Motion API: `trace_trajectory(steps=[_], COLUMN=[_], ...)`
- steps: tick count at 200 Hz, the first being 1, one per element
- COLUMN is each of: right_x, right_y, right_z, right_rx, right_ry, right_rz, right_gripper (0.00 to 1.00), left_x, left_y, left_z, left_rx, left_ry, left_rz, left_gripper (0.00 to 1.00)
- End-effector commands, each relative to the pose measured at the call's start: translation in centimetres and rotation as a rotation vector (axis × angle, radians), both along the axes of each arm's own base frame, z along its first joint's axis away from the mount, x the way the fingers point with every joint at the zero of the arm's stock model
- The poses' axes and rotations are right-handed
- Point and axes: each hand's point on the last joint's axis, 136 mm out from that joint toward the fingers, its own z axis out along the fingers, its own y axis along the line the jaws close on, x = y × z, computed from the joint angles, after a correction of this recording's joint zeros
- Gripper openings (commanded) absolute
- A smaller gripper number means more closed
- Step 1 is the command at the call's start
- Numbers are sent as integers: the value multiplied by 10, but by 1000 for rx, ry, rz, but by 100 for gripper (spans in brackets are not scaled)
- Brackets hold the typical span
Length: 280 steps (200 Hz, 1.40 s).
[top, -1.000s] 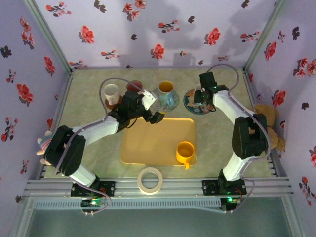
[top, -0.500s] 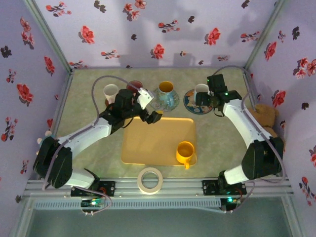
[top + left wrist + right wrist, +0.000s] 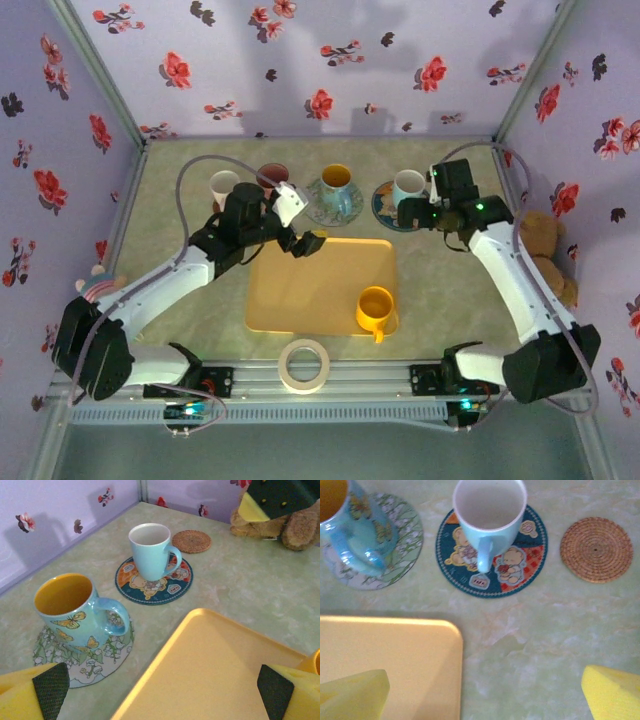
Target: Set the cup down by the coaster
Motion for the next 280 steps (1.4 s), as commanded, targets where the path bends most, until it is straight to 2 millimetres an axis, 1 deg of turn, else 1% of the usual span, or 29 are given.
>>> trace_trajectory(steps=[1, 63, 103, 125, 146, 184, 241, 280], right_x=[-29, -76, -98, -104, -108, -119, -145, -165], right_y=[11, 29, 36, 40, 39, 52, 61, 67], right_z=[-4, -13, -23, -21, -20, -19, -36, -54], right_rx=[33, 53, 45, 20, -11, -4, 10, -18], right_ry=[68, 175, 209, 196, 194, 178, 216, 264], right_rz=[100, 217, 242, 258, 247, 270, 273, 303], right_gripper=[100, 100, 100, 100, 100, 100, 100, 100], left_x=[-13, -32, -42, -48, -53, -62, -71, -74], left_y=[1, 2, 8, 11, 15, 20, 29, 32], left_z=[1, -10, -16, -22, -30, -34, -42, -50], left_rx=[9, 12, 18, 28, 40, 40, 41, 44], left_ry=[-9, 7, 25, 32, 37, 41, 46, 56], left_rz=[-32, -53, -50, -44, -41, -30, -13, -9], left_gripper=[100, 100, 100, 100, 100, 100, 100, 100])
